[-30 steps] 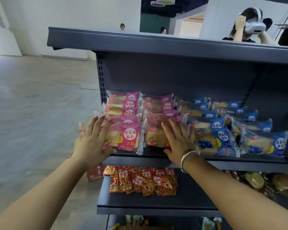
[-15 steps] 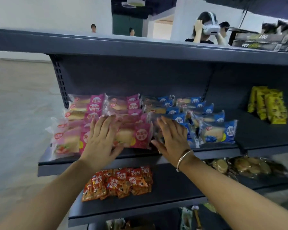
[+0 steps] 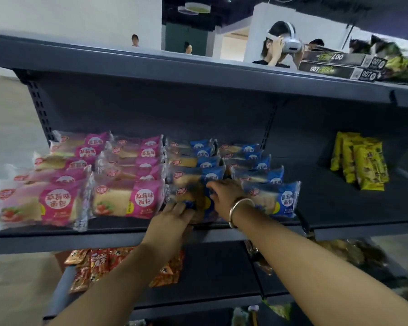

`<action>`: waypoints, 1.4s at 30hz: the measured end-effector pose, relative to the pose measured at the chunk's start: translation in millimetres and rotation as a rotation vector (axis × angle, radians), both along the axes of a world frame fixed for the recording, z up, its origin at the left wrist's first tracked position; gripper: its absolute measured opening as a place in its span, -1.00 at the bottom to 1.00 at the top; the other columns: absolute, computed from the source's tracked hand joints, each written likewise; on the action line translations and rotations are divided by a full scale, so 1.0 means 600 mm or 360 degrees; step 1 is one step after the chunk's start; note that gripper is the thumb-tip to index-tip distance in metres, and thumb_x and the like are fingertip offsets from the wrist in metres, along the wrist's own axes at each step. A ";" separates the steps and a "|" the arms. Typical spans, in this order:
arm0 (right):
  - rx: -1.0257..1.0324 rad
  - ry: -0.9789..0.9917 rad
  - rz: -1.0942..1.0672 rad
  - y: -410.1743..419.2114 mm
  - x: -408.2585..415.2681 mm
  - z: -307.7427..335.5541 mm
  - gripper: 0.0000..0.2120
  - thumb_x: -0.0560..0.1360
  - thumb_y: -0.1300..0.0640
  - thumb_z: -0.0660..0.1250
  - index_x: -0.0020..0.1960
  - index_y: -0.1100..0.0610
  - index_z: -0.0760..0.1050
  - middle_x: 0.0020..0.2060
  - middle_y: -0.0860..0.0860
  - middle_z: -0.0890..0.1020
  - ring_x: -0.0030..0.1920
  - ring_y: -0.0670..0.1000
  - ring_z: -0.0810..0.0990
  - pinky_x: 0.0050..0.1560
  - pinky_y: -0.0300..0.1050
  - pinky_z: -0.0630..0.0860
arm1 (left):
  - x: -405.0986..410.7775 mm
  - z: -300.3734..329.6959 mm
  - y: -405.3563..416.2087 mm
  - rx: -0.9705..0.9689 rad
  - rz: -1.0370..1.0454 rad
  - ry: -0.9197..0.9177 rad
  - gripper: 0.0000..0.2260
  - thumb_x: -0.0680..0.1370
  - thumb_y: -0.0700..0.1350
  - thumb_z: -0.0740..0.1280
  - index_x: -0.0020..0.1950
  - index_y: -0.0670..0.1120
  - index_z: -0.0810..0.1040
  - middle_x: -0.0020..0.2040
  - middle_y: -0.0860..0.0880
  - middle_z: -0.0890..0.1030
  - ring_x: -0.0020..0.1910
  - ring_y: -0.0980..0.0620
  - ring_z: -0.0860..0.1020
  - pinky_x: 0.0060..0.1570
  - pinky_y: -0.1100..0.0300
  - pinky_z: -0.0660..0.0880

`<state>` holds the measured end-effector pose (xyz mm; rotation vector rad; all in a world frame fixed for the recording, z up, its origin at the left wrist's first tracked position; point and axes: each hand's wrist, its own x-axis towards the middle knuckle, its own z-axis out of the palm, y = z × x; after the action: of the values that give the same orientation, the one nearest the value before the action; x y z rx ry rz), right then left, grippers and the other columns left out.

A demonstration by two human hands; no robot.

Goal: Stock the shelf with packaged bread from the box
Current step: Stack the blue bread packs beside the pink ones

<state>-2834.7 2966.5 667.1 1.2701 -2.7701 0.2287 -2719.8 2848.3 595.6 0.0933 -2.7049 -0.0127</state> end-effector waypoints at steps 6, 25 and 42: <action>0.0257 0.0080 0.0084 -0.053 -0.032 0.014 -0.64 0.55 0.20 0.17 0.34 0.13 0.32 0.36 0.08 0.35 0.38 0.13 0.30 0.32 -0.03 0.28 | 0.002 0.001 -0.001 -0.0019 0.0110 -0.0005 -0.61 0.01 -0.10 0.62 -0.24 -0.04 0.60 -0.23 -0.02 0.60 -0.27 -0.03 0.62 -0.45 0.23 0.55; -0.0181 0.0260 0.0266 -0.033 -0.044 -0.003 -0.83 0.55 0.22 0.13 0.08 0.15 0.45 0.14 0.03 0.46 0.17 0.06 0.41 -0.03 -0.15 0.28 | -0.044 0.007 0.028 0.0011 0.0423 -0.0199 -0.67 0.62 0.02 0.05 0.27 -0.03 0.48 0.21 -0.06 0.52 0.21 -0.06 0.48 0.13 0.13 0.41; 0.0445 0.0079 0.0117 0.200 -0.089 -0.038 -0.62 0.54 -0.24 0.08 -0.05 0.00 0.53 -0.16 -0.08 0.52 -0.12 -0.10 0.50 -0.13 -0.28 0.39 | -0.078 0.034 0.047 -0.0151 0.0330 -0.0239 -0.71 0.58 0.05 0.19 0.14 -0.13 0.49 0.00 -0.09 0.64 -0.04 -0.10 0.62 -0.14 0.20 0.49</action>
<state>-2888.3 3086.2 644.5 1.4156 -2.7888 -0.1906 -2766.7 2876.2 616.2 0.3586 -2.8256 0.1912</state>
